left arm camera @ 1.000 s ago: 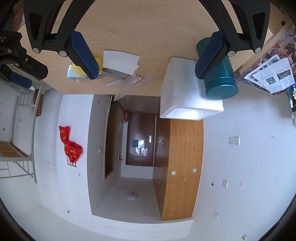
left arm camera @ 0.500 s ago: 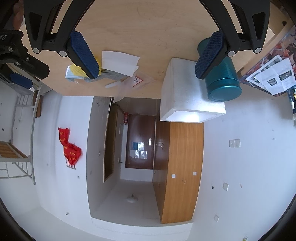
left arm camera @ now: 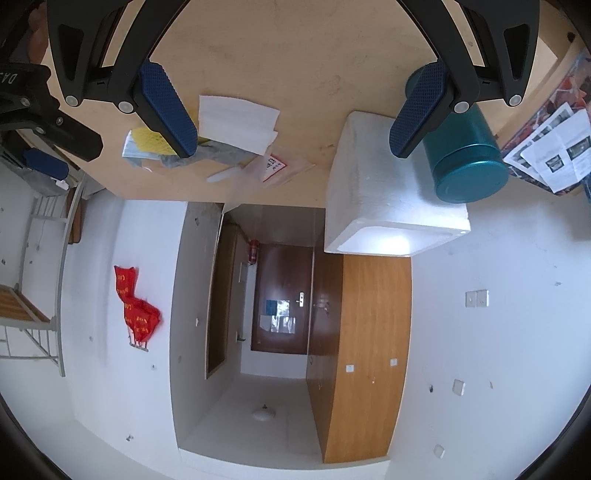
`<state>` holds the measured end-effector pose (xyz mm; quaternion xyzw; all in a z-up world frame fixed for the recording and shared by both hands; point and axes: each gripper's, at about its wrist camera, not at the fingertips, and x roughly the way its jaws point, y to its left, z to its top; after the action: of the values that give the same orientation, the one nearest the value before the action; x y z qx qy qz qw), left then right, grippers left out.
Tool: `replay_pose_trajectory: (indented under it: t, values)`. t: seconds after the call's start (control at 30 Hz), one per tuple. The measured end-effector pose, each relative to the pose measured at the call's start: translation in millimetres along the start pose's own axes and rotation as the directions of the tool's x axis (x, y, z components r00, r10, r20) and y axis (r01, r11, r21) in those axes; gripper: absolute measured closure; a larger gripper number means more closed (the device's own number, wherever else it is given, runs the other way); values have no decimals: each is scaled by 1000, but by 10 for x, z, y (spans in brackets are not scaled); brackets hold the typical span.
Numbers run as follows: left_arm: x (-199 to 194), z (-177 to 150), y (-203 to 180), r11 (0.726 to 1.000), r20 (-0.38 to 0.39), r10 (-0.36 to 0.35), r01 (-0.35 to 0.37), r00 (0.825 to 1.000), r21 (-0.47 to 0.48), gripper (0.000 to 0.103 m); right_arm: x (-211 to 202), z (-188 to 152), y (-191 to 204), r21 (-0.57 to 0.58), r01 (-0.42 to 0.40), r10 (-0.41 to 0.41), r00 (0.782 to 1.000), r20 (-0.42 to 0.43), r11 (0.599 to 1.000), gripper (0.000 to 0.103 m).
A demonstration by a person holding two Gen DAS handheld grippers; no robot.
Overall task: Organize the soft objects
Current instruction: 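Move the left tool to the white tissue while the right tool approaches the yellow net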
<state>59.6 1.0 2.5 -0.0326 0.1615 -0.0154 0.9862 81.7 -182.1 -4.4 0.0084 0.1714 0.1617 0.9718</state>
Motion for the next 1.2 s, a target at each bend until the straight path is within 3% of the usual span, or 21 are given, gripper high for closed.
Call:
replay_pose_trajectory:
  t: [0.6,0.93,1.2]
  values:
    - [610,105,-212,993,-136,-110,114,985,26,0,403,176,-276,-6,13,-14,993,-113,1000,0]
    - [1046,122,-288,984,-250,-169,176,953,3,0,718,186,-433,-6,10,-11,980,-196,1000,0]
    - [1455,50,-369,978,-371,-198,207,907,-16,6,975,135,-574,9,14,-11,961,-276,1000,3]
